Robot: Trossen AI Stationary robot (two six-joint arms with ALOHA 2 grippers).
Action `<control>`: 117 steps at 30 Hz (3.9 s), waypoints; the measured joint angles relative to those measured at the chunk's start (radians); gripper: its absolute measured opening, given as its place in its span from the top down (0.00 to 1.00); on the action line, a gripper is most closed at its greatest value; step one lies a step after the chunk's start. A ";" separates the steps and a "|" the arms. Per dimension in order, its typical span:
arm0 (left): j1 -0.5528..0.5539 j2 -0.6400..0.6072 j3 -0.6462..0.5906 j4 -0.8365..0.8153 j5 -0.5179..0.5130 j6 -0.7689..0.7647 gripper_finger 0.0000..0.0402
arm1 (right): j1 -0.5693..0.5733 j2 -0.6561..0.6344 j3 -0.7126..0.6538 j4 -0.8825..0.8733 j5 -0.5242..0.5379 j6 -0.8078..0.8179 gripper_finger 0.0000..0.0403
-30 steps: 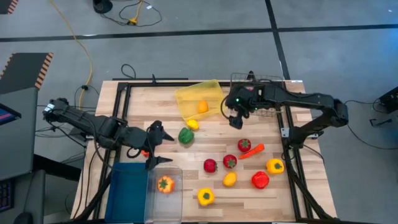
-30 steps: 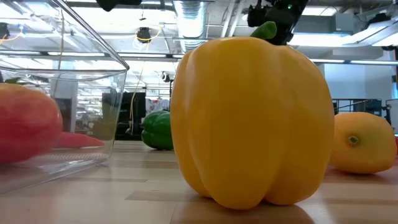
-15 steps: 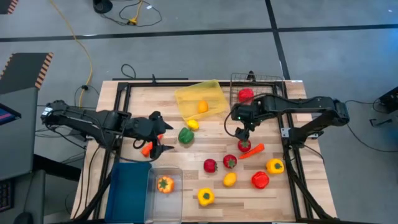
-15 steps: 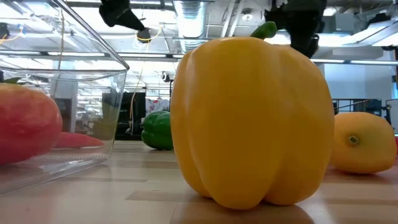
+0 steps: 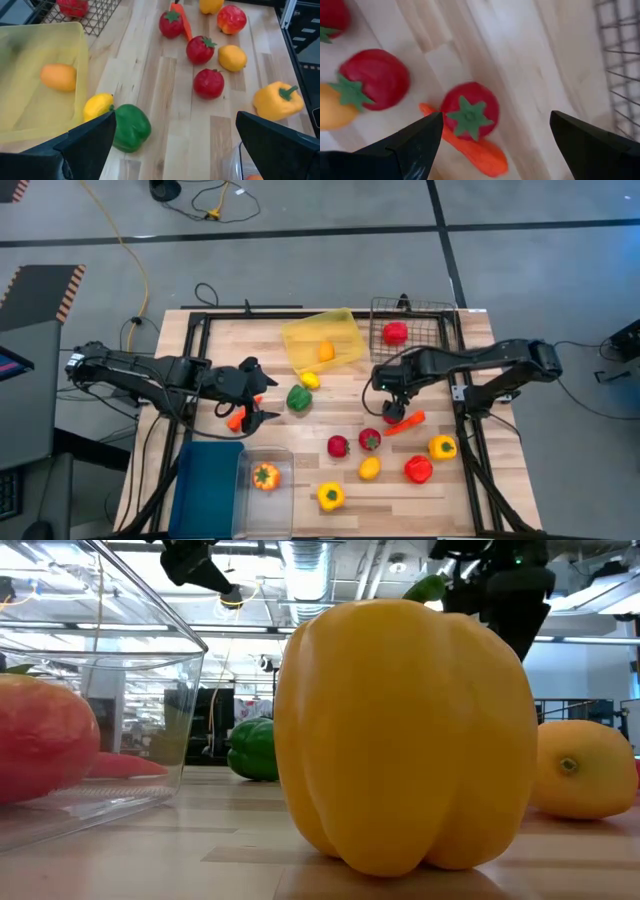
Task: Sort produce into baskets
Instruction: Put the top right red tomato into the transparent bin
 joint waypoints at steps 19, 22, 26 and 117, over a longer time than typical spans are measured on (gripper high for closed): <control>0.000 0.000 0.000 0.000 0.000 -0.003 0.01 | 0.006 -0.001 -0.195 0.218 -0.044 0.008 0.02; 0.000 0.000 0.000 0.000 0.000 -0.006 0.01 | 0.007 0.000 -0.209 0.238 -0.052 0.008 0.02; 0.000 0.000 0.000 0.000 0.000 -0.007 0.01 | 0.007 0.000 -0.229 0.246 -0.051 0.012 0.02; 0.410 0.000 -0.001 0.116 0.228 0.359 0.01 | 0.206 0.599 0.334 1.349 -0.347 -0.166 0.17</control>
